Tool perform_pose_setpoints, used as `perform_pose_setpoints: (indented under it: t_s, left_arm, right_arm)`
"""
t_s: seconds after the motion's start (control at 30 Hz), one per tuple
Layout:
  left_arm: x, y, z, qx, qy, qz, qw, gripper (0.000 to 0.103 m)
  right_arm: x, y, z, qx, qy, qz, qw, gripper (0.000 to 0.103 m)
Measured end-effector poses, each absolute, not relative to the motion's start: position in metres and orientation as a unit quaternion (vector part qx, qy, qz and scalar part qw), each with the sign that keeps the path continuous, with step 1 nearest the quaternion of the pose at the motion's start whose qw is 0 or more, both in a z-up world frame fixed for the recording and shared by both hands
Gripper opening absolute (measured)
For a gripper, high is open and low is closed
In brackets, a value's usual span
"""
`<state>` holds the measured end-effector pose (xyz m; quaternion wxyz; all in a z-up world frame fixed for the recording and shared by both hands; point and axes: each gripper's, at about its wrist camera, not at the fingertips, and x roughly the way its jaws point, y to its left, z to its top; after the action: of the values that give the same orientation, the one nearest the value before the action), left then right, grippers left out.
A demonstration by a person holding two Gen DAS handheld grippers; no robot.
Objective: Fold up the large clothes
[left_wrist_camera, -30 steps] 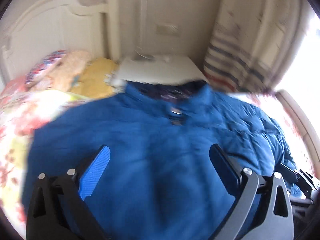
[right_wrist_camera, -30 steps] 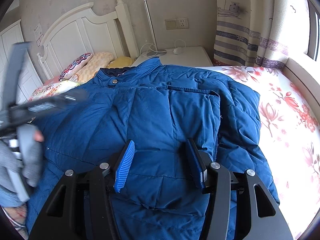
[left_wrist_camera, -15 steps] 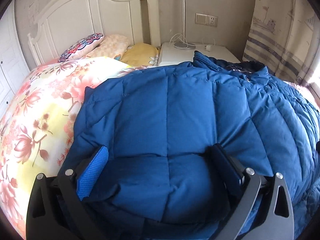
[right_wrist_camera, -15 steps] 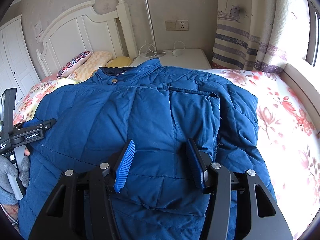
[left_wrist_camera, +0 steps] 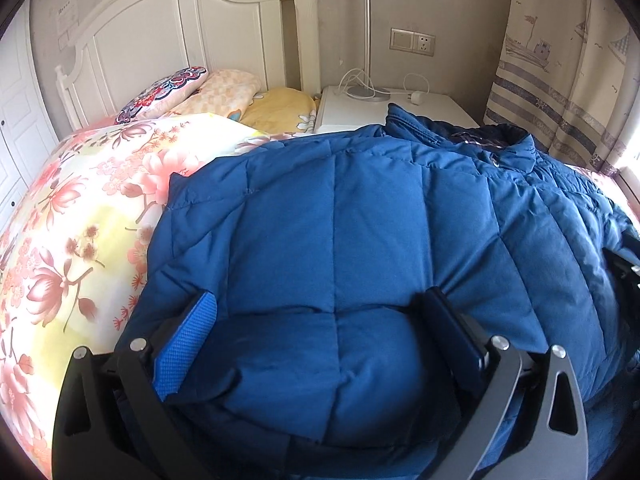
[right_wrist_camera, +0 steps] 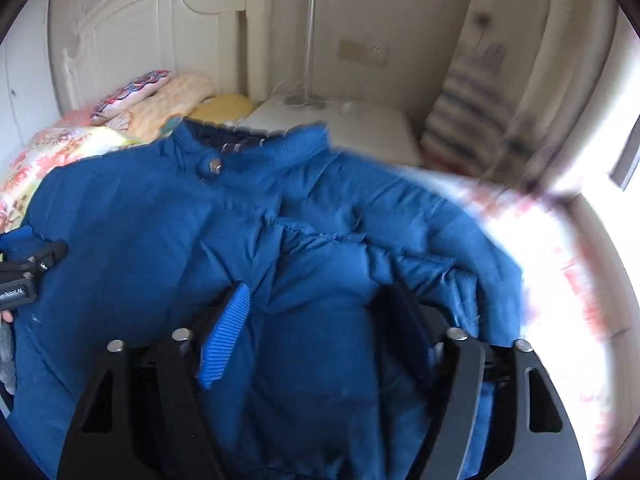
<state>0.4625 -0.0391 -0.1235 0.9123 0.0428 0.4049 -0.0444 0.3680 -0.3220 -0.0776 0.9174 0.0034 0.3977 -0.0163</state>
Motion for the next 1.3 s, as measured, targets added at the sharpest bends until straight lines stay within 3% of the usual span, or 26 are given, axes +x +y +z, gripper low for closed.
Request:
perform_pose_setpoints:
  t_s: [0.27,0.4,0.83,1.03,1.2,1.3]
  left_arm:
    - [0.462,-0.040,-0.124,0.044,0.404,-0.044,0.912,0.101]
    - [0.463,-0.040,-0.124,0.043,0.404,-0.045,0.913,0.101]
    - [0.458,-0.036,-0.119,0.041,0.399,-0.037,0.915,0.101]
    - [0.386,-0.052,-0.084,0.032,0.375,-0.068,0.924,0.101]
    - [0.360,-0.093,-0.130,0.131,0.430,-0.084,0.889,0.101]
    - [0.365,-0.084,-0.130,0.101,0.446,-0.085,0.885,0.101]
  right_arm:
    - [0.325,-0.305,-0.044,-0.017,0.333,-0.036,0.942,0.070]
    - [0.338,-0.300,-0.081,-0.035,0.404,-0.010,0.914,0.078]
    - [0.342,-0.312,-0.082,-0.005,0.410,0.011,0.912,0.082]
    - [0.287,-0.296,-0.046,-0.009,0.393,0.008,0.920,0.079]
    - [0.267,-0.269,-0.093,-0.073,0.456,0.020,0.887,0.079]
    - [0.263,-0.278,-0.088,-0.048,0.462,0.016,0.885,0.079]
